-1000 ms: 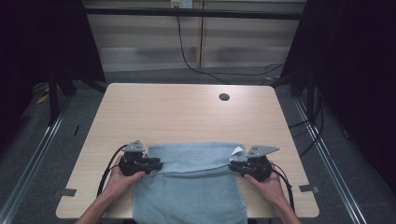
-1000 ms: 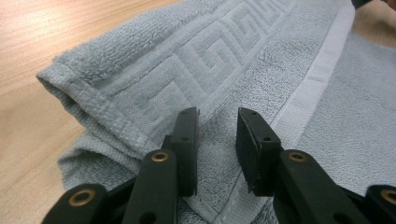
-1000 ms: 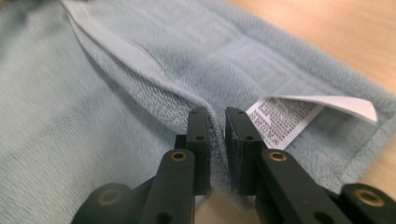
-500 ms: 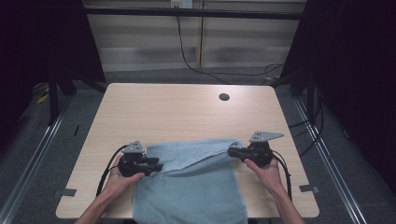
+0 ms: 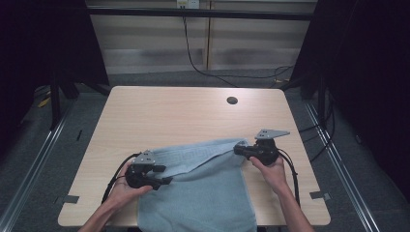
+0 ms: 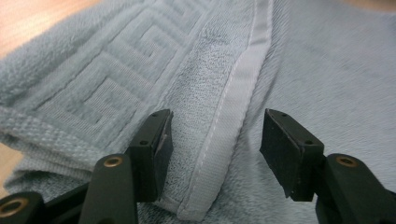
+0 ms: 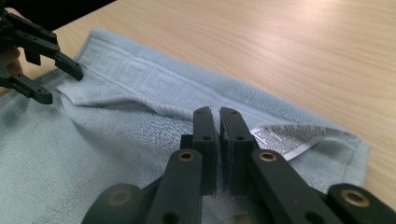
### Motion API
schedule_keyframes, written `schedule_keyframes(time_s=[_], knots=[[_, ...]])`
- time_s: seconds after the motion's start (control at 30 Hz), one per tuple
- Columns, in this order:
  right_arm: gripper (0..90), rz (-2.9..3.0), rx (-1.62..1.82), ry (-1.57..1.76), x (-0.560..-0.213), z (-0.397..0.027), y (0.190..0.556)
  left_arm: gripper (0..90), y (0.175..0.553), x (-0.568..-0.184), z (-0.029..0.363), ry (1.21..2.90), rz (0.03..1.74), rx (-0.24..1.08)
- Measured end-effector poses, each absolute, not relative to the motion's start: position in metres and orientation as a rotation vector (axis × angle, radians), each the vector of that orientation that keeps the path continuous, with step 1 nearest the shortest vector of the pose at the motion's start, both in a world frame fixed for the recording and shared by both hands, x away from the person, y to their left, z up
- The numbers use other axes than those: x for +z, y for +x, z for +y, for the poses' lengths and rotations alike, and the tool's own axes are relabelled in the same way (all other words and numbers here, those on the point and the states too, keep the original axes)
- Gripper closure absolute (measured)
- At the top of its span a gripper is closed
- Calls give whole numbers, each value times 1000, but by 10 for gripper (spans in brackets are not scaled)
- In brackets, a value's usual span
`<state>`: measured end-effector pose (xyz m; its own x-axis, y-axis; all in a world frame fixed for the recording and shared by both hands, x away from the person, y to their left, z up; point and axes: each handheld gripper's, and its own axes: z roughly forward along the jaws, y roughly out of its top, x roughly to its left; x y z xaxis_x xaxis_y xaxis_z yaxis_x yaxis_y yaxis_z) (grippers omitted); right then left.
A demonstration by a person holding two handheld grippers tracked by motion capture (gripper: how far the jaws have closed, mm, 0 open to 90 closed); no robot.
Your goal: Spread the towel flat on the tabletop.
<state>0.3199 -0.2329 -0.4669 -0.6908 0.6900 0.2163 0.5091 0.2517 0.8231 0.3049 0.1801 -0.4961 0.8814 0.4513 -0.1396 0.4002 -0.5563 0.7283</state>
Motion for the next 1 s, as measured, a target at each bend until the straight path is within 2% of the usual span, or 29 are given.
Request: schedule_keyframes(time_s=[0.03,0.07,0.1,0.17,0.2,0.3,0.5,0.57,0.83,1.0], knots=[[856,2331,1408,1131,-467,-233,319,558,304,-496,179,2240,609,111],[854,2332,1409,1132,-467,-233,318,622,303,-497,179,2252,609,143],[854,2332,1409,1132,-467,-233,318,622,304,-496,180,2240,619,129],[852,2341,1410,1127,-467,-233,317,753,306,-491,187,2158,628,91],[853,2345,1406,1121,-467,-233,316,776,308,-486,190,2136,631,80],[851,2362,1411,1113,-467,-232,313,795,312,-481,198,2071,652,22],[841,2395,1423,1076,-465,-227,300,796,310,-474,205,2027,635,-13],[842,2407,1420,1066,-464,-226,295,811,309,-471,207,2030,643,29],[829,2392,1438,1048,-456,-227,289,878,312,-458,210,2001,647,58],[876,2377,1442,1047,-448,-227,292,884,315,-445,216,1942,668,91]])
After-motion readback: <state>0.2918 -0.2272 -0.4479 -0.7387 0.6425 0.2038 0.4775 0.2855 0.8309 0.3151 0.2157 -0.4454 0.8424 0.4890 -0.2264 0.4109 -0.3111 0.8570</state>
